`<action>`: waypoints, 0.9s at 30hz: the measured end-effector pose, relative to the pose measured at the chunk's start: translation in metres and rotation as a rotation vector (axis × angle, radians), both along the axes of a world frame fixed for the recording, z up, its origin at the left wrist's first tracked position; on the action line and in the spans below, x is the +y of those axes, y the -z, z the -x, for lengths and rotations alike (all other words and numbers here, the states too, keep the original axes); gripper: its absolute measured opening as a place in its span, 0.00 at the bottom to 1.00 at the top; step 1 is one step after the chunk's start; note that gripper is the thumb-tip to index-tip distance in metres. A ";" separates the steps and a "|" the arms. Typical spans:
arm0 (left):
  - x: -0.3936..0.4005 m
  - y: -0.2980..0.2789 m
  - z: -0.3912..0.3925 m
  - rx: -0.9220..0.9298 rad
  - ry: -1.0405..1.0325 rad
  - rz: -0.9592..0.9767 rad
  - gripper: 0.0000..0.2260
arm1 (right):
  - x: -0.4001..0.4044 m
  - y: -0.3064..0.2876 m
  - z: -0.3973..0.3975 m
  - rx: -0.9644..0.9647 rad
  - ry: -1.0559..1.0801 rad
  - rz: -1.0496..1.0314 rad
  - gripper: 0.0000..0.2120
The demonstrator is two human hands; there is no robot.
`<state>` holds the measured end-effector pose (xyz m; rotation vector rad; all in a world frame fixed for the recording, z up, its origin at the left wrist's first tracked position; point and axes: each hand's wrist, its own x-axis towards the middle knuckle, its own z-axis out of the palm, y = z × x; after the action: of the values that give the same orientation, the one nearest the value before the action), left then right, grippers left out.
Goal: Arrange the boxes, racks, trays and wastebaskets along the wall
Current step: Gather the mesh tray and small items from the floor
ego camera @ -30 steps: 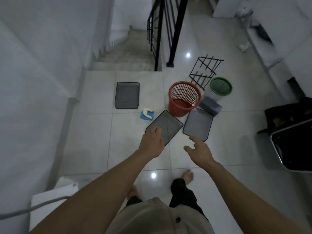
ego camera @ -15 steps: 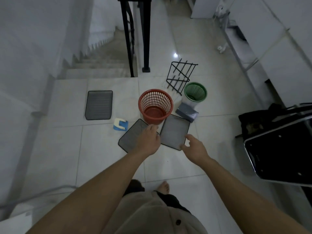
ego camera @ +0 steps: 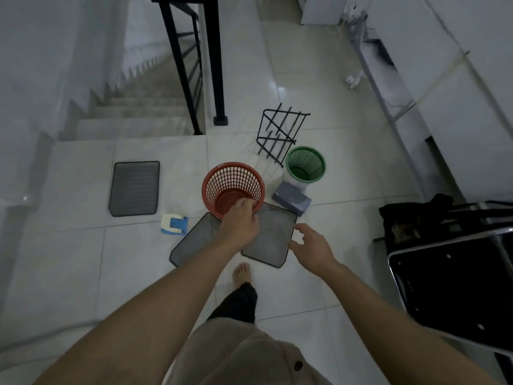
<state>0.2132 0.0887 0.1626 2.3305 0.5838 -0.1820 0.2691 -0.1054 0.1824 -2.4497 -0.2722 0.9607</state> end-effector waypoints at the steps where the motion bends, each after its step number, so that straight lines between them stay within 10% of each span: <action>1: 0.005 0.001 -0.017 -0.006 -0.025 0.004 0.18 | 0.006 -0.001 -0.016 -0.002 -0.013 0.002 0.26; 27: 0.046 0.087 -0.226 0.115 -0.269 0.053 0.19 | 0.080 0.083 -0.278 0.161 -0.208 0.086 0.21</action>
<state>0.4391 0.1344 0.0759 2.1745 0.9308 -0.2041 0.5474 -0.0256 0.0998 -2.4378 -0.4452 1.2758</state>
